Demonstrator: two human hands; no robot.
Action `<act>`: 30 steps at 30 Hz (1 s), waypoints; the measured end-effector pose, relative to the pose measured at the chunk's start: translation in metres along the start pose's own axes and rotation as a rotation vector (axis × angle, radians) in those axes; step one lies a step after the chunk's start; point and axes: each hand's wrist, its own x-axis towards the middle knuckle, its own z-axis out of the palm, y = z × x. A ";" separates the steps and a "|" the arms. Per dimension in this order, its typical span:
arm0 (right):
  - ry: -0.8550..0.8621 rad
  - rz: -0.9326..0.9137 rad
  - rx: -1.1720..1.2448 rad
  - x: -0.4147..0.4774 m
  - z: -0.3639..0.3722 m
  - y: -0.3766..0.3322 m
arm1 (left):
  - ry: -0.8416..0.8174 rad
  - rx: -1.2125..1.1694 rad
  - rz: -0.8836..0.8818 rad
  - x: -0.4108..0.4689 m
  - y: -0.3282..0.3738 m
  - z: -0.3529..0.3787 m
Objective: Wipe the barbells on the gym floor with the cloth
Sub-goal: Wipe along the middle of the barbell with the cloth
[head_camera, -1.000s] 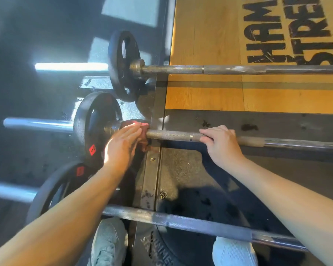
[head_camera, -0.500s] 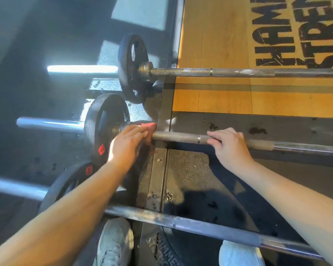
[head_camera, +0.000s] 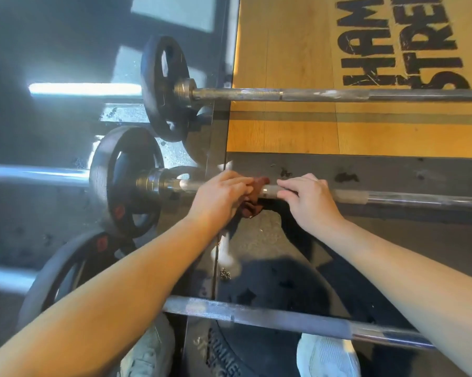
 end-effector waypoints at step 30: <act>0.034 -0.329 -0.478 0.000 0.015 0.025 | 0.198 0.105 -0.503 -0.044 -0.032 -0.027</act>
